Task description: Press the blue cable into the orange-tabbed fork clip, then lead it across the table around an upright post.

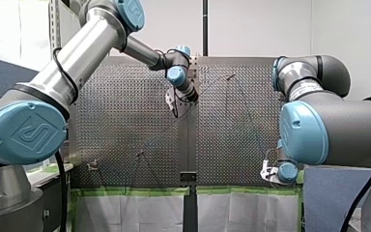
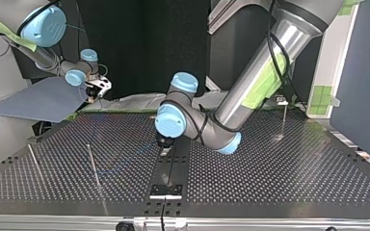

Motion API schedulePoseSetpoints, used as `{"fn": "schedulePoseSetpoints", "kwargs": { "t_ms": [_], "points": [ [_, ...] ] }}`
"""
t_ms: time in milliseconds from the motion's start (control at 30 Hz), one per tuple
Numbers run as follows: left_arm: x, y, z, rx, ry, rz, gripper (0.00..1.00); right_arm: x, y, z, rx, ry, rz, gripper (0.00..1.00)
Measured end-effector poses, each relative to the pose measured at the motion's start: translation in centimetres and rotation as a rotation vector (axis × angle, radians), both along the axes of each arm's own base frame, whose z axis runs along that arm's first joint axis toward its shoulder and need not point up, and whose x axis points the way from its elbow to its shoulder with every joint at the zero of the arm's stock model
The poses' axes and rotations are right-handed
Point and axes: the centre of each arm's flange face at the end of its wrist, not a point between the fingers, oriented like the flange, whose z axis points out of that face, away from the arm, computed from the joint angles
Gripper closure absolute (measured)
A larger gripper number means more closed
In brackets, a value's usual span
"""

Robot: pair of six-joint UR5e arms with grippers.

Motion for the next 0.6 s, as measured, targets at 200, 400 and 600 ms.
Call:
{"fn": "schedulePoseSetpoints", "kwargs": {
  "t_ms": [200,400,600],
  "points": [
    [-1.5,-1.0,-0.1,0.026,0.038,-0.068,0.00,0.0,0.0,0.0,0.001,0.000,0.001,1.00],
    [-3.1,-1.4,0.9,0.040,0.070,-0.131,0.00,0.1,0.0,0.0,0.001,-0.001,0.002,1.00],
    [-5.0,-1.7,3.8,0.039,0.058,-0.184,0.00,0.1,0.1,0.0,0.004,0.001,0.004,1.00]
  ]
}}
